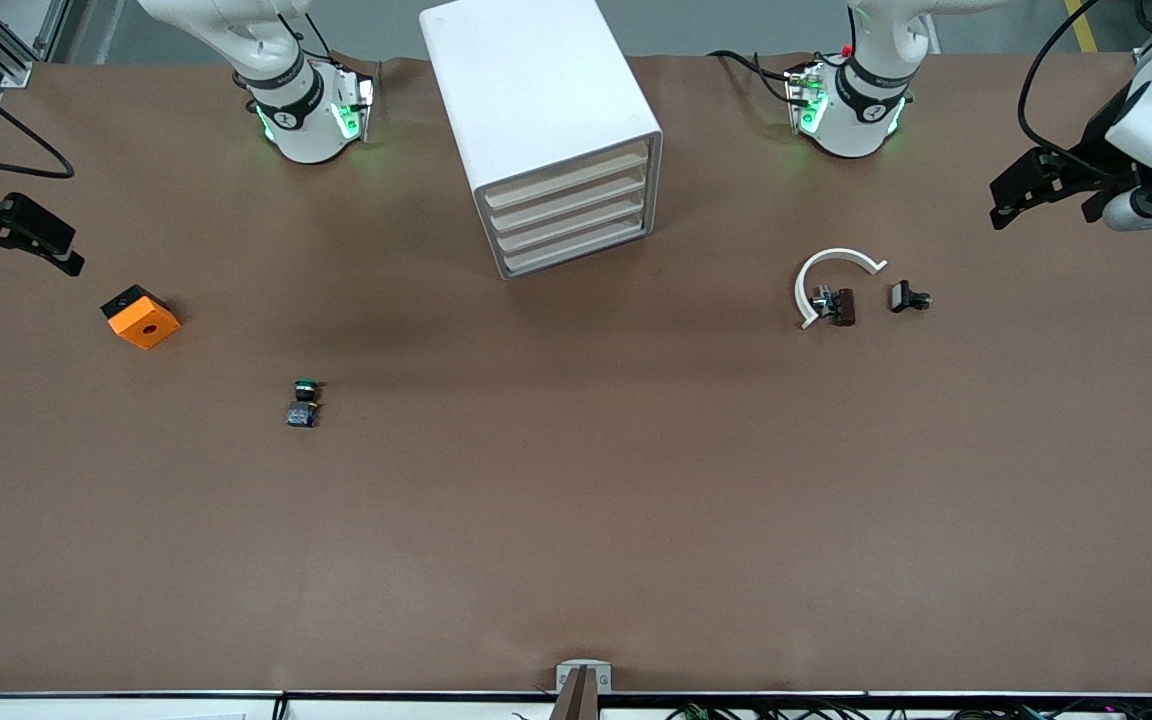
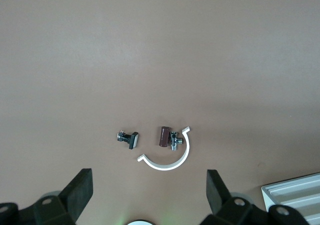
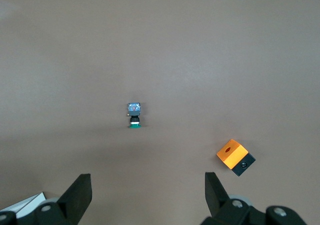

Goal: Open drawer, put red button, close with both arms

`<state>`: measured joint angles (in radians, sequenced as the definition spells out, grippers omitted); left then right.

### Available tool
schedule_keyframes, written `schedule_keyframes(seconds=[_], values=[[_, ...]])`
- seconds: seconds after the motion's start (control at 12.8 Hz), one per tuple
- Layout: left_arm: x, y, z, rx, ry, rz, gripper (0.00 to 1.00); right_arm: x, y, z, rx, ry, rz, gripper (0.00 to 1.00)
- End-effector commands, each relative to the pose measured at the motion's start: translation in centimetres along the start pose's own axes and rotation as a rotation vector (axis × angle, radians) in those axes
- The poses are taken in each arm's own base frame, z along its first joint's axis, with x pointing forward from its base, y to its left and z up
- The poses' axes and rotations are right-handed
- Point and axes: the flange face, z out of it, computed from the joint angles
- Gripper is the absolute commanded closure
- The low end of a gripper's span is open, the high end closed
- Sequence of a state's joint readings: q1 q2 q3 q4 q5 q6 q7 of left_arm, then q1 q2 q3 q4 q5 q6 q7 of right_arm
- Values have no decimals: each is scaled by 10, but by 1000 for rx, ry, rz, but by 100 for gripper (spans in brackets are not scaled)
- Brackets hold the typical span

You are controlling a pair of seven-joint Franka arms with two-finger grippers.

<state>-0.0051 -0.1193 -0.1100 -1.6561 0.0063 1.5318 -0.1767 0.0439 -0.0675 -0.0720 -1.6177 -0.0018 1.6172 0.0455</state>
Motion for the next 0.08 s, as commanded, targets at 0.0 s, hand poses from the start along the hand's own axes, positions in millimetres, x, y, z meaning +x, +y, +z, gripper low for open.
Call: schedule_keyframes(seconds=[0.0], values=[[7,2,-5,-18,-10,15,0,3,0,-4,-14,9,-7,0]])
